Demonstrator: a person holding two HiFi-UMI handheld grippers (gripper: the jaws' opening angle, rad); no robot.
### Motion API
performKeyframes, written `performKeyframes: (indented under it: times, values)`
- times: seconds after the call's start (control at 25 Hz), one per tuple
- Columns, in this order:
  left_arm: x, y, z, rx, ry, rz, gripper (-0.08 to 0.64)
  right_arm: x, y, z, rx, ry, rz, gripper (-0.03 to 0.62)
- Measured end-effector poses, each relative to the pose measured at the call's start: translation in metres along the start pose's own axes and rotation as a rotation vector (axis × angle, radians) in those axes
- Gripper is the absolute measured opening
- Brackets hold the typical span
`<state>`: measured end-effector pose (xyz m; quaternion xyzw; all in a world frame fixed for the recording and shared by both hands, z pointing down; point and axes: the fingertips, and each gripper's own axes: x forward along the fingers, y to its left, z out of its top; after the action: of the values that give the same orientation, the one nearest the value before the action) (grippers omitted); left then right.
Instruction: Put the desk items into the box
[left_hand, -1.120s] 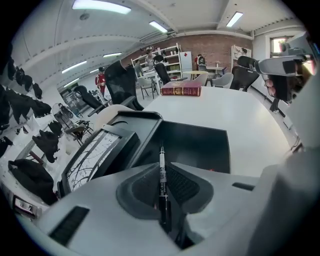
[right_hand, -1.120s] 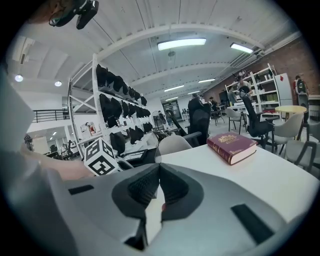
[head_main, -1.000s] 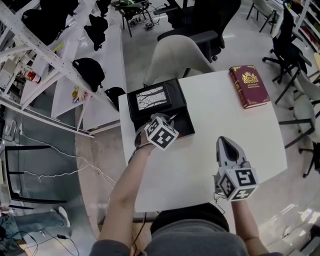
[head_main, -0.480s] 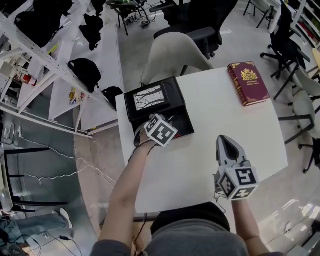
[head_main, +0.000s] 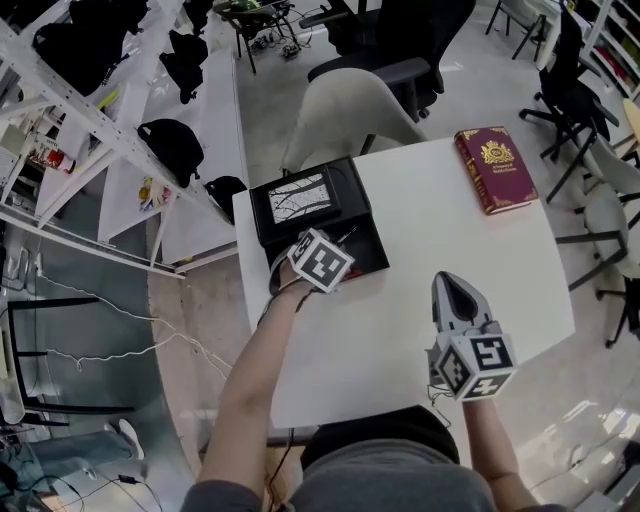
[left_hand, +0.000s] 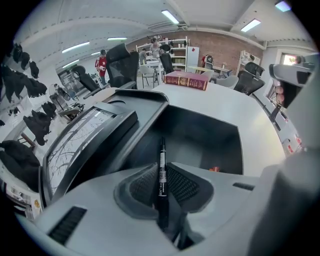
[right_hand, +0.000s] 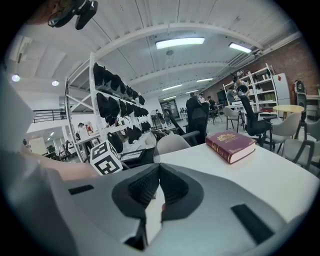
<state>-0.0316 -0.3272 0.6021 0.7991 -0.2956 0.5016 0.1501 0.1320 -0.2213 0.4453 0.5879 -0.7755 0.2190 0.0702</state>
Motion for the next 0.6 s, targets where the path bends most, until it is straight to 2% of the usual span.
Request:
performKeyframes:
  times: [0.28,0.44,0.6]
  values:
    - [-0.016,-0.004,0.007,-0.025,-0.059,0.006,0.074,-0.002,0.001,0.005,-0.003,-0.017,0.003,0.005]
    - [-0.037,-0.010,0.021,-0.039,-0.158,0.016,0.074,-0.005,0.003,0.007,-0.007,-0.023,0.007,0.005]
    - [-0.065,-0.011,0.030,-0.058,-0.248,0.057,0.074,-0.006,0.007,0.008,-0.008,-0.027,0.019,0.005]
